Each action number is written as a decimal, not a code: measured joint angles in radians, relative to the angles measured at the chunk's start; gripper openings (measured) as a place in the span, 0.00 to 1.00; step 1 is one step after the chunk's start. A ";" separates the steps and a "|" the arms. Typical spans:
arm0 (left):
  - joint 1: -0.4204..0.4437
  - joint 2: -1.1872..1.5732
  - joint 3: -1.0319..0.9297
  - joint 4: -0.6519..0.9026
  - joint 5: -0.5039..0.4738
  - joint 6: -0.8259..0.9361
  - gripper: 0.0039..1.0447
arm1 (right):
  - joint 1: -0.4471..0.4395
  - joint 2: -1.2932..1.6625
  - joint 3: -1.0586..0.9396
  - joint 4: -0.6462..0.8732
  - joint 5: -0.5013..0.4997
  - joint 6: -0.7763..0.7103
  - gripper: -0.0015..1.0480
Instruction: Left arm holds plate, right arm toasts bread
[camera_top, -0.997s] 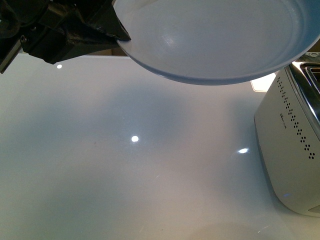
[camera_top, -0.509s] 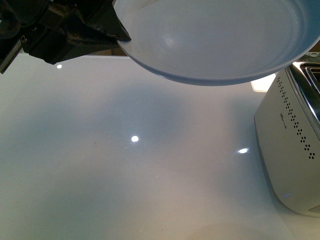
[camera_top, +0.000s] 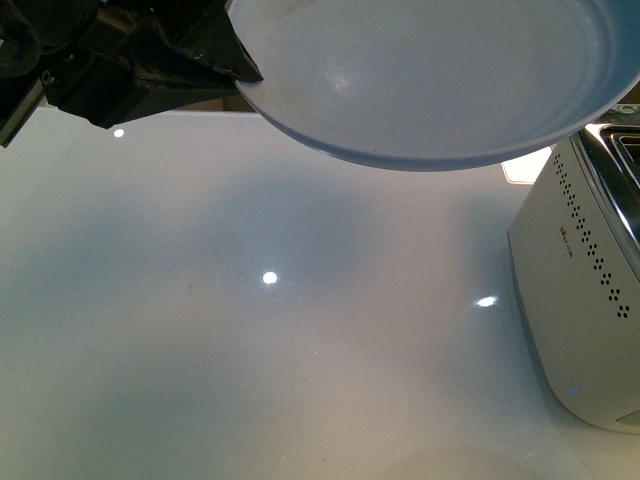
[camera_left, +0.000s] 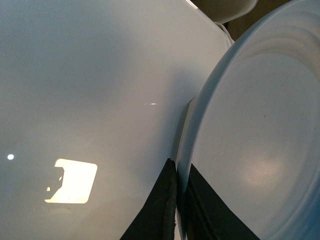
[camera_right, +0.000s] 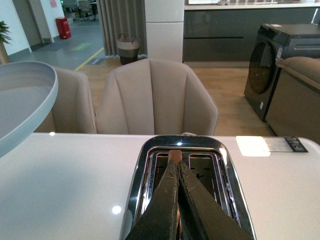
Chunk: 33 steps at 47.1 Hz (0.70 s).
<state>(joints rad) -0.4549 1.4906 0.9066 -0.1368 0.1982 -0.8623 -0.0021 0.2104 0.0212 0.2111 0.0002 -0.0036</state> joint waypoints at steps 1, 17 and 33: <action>0.000 0.000 0.000 0.000 0.000 0.000 0.03 | 0.000 -0.007 0.000 -0.007 0.000 0.000 0.02; 0.000 0.000 0.000 0.000 0.000 0.000 0.03 | 0.000 -0.201 0.000 -0.208 0.000 0.000 0.02; -0.001 0.001 0.001 0.000 0.000 0.000 0.03 | 0.000 -0.204 0.000 -0.209 0.000 0.000 0.37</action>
<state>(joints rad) -0.4557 1.4914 0.9073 -0.1368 0.1982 -0.8623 -0.0017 0.0067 0.0216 0.0017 0.0002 -0.0032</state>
